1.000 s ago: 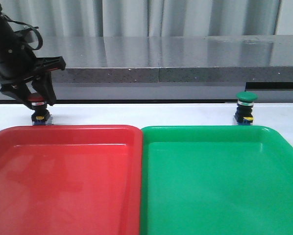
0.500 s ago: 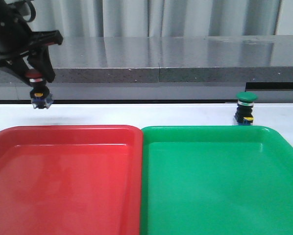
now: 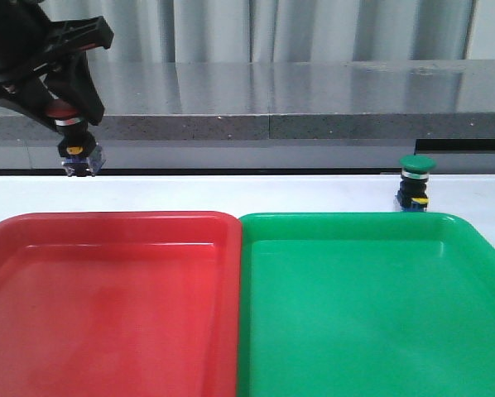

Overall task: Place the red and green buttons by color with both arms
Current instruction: 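Carry the red button forward and lower it into the red tray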

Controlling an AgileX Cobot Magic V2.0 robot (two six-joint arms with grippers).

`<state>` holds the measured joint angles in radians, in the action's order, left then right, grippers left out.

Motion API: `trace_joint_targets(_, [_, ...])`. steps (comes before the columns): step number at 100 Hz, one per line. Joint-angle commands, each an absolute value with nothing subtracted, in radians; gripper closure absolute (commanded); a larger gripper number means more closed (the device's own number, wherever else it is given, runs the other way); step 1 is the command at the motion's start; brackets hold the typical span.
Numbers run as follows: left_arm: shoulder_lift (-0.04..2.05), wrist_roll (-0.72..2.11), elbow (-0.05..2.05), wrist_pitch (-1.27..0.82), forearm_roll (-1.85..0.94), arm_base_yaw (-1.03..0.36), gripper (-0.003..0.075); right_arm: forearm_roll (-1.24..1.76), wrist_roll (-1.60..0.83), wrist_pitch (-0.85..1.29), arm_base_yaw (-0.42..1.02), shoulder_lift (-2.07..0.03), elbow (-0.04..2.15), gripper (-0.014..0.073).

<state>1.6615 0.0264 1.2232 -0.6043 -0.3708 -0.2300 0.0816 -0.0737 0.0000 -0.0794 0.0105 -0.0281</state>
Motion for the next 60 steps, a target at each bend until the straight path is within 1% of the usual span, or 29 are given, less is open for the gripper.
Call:
trace_joint_targets(1, [1.577,0.027,1.184,-0.526,-0.421,-0.252,0.0576,0.081,-0.078,-0.086,-0.083,0.014,-0.003,0.0657])
trace_joint_targets(22, [1.542,0.027,1.048,-0.509,-0.431,-0.296,0.0576,0.081,-0.078,-0.086,-0.083,0.014,-0.003,0.0657])
trace_joint_targets(35, [1.528,0.027,0.97,-0.454,-0.437,-0.324,0.0576,0.081,-0.078,-0.086,-0.083,0.014,-0.003,0.0657])
trace_joint_targets(60, [1.528,0.027,0.912,-0.485,-0.442,-0.333,0.0575,0.081,-0.078,-0.086,-0.083,0.014,-0.003,0.0657])
